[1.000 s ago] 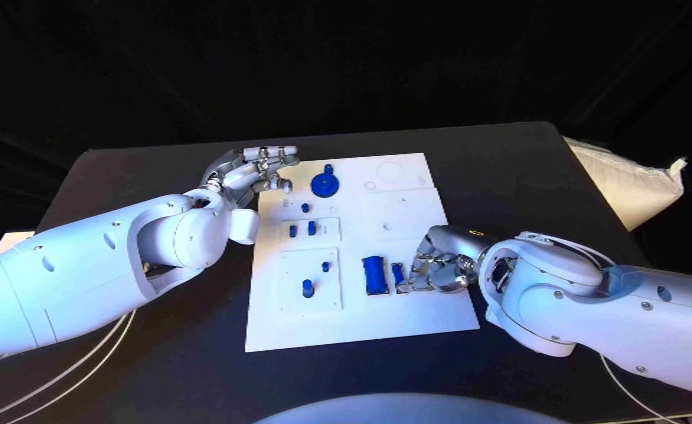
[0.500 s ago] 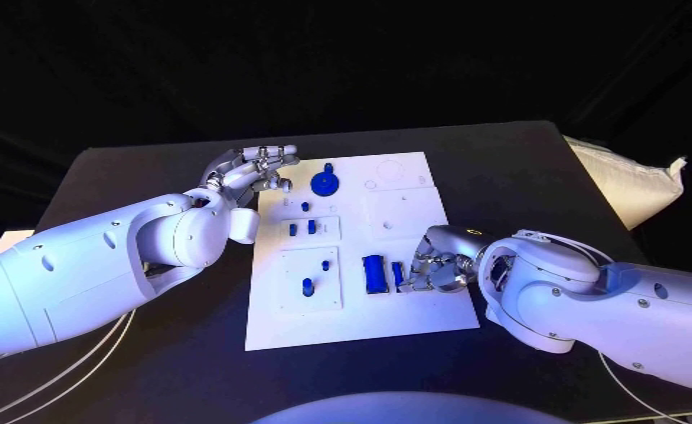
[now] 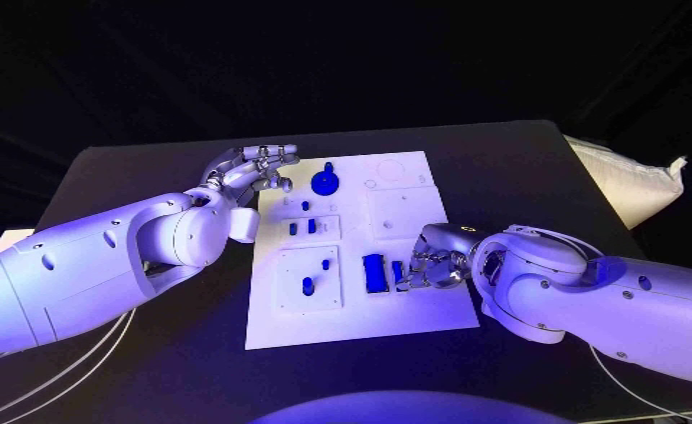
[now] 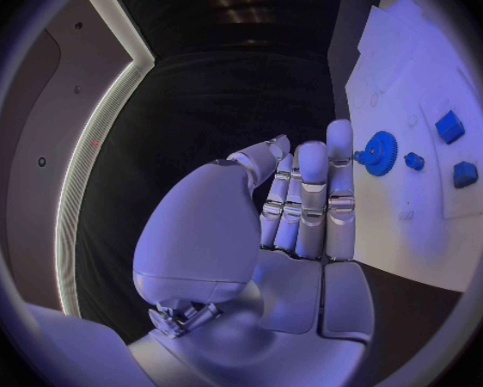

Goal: Assemble the parts on the task board

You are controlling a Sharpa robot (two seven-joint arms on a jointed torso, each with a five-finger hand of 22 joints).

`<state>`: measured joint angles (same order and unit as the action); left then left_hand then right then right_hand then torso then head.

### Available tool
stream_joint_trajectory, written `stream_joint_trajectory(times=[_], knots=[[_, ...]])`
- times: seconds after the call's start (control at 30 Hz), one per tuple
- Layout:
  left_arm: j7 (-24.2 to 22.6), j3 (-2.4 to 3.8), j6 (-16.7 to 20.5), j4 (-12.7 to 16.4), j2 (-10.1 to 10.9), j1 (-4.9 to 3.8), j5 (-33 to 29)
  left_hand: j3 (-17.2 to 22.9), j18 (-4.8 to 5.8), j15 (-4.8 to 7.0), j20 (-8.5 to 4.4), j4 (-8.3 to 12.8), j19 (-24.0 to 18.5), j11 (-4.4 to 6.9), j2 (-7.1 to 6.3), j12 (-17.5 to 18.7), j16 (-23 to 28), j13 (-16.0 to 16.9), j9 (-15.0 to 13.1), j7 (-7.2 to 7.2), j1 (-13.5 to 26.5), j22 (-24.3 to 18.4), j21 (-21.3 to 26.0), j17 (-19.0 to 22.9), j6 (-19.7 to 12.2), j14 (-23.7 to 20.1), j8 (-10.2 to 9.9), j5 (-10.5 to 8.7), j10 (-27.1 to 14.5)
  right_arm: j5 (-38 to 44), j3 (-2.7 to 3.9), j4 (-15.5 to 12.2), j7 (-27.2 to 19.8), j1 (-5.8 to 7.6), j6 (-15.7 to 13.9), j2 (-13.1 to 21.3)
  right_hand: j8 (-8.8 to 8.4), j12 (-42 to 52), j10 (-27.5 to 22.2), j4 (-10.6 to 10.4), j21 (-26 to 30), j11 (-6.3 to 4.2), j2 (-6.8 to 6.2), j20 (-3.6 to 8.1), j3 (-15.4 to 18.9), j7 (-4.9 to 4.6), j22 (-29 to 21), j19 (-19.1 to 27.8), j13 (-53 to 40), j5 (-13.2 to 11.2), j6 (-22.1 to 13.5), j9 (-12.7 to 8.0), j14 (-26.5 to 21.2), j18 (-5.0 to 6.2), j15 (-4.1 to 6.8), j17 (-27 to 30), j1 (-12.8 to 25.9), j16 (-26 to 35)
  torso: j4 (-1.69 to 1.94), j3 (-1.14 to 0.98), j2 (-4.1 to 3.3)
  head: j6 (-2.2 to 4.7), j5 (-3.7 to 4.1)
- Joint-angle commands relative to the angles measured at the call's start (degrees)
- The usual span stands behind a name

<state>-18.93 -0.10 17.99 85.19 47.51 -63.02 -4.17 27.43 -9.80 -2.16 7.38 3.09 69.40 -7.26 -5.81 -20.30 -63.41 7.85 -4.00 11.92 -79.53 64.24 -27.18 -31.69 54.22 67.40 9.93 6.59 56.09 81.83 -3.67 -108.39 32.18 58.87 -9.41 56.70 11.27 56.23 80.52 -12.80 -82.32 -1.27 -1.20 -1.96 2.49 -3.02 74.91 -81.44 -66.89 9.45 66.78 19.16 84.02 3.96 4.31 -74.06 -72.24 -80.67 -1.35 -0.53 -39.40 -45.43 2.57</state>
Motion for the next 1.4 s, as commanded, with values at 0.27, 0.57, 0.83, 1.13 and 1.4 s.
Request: stream_joint_trajectory(times=[0.27,0.57,0.83,1.13,1.4], knots=[[-0.36,0.03,-1.01,0.06,-0.09,0.00,0.26,0.00,-0.56,0.02,0.13,0.41,-0.25,-0.15,0.19,-0.23,-0.27,0.00,0.08,-0.09,0.08,0.07,0.16,0.06,-0.36,-0.25,0.25,-0.09,-0.42,-1.26,-0.15,-0.42,-2.58,-0.16,-4.42,1.24,-0.78,-3.50,-1.22,-0.13,1.53,0.58,-0.87,-0.15,2.55,-0.66,0.89,1.48,2.02,-0.26,-1.11,-0.26,2.59,-0.34,0.05,2.62,-0.32,2.11,0.04,-0.03,0.12,0.46,0.10],[-0.75,-0.02,-1.84,-0.41,-0.49,0.19,0.26,-0.12,-0.54,-0.06,0.21,0.25,-0.36,-0.20,0.21,-0.62,-0.20,-0.01,0.06,-0.06,0.51,0.08,0.22,0.46,-0.49,-0.48,0.51,-0.14,-0.63,-22.34,0.02,3.46,-18.58,2.69,-11.34,2.21,-2.33,-14.98,-6.24,0.52,5.98,1.69,0.18,-0.91,4.54,-1.96,-5.01,5.55,9.50,0.72,-4.35,-0.51,1.28,1.04,-0.82,8.48,-2.63,6.75,0.20,0.19,0.87,1.50,0.42],[-1.42,-0.08,-2.04,-1.28,-0.90,0.46,0.25,-1.20,-0.66,-0.09,0.36,-0.43,-2.24,0.01,0.22,-1.79,2.87,-0.10,-0.09,-0.55,1.76,-0.84,1.92,4.25,-0.06,-3.85,1.79,-0.15,-1.14,-45.03,0.09,11.44,-35.44,6.38,-12.67,0.50,-4.31,-26.45,-12.31,2.86,18.44,3.20,2.88,-2.05,5.20,-3.65,-20.17,15.22,18.44,0.43,-8.10,-1.06,-3.43,4.24,-2.13,25.41,-6.58,21.70,0.32,0.65,3.31,2.60,0.81],[-2.75,-0.09,0.06,-3.22,-1.74,0.49,0.11,-0.91,-0.28,-1.25,1.35,-0.53,-12.09,-0.41,0.72,0.14,21.12,-3.11,0.24,-0.81,1.69,-6.87,10.97,13.81,1.01,-11.13,3.03,-0.07,-0.37,-63.95,0.10,23.16,-47.46,7.57,-11.25,-6.51,-7.11,-43.60,-20.45,4.70,43.74,7.45,6.06,-5.83,5.17,-7.44,-42.27,26.46,36.87,-0.70,-11.91,-3.42,-14.32,6.31,-6.42,47.81,-11.21,53.03,0.15,1.12,6.15,5.35,0.53],[-4.24,-0.09,2.07,-5.46,-3.51,0.38,-0.01,-0.01,0.41,-4.98,5.48,-1.92,-22.48,-2.11,-0.11,6.51,41.62,-4.37,0.29,-0.51,2.78,-18.04,23.00,22.32,0.36,-13.70,0.47,-0.11,-0.62,-72.18,0.19,35.47,-53.30,6.93,-8.41,-14.57,-7.50,-50.28,-19.56,7.47,61.09,10.09,7.33,-10.53,4.52,-8.81,-54.78,30.50,52.20,-1.19,-12.72,-8.01,-21.79,6.71,-10.51,59.69,-12.38,71.22,-0.01,1.38,8.08,7.21,0.40]])
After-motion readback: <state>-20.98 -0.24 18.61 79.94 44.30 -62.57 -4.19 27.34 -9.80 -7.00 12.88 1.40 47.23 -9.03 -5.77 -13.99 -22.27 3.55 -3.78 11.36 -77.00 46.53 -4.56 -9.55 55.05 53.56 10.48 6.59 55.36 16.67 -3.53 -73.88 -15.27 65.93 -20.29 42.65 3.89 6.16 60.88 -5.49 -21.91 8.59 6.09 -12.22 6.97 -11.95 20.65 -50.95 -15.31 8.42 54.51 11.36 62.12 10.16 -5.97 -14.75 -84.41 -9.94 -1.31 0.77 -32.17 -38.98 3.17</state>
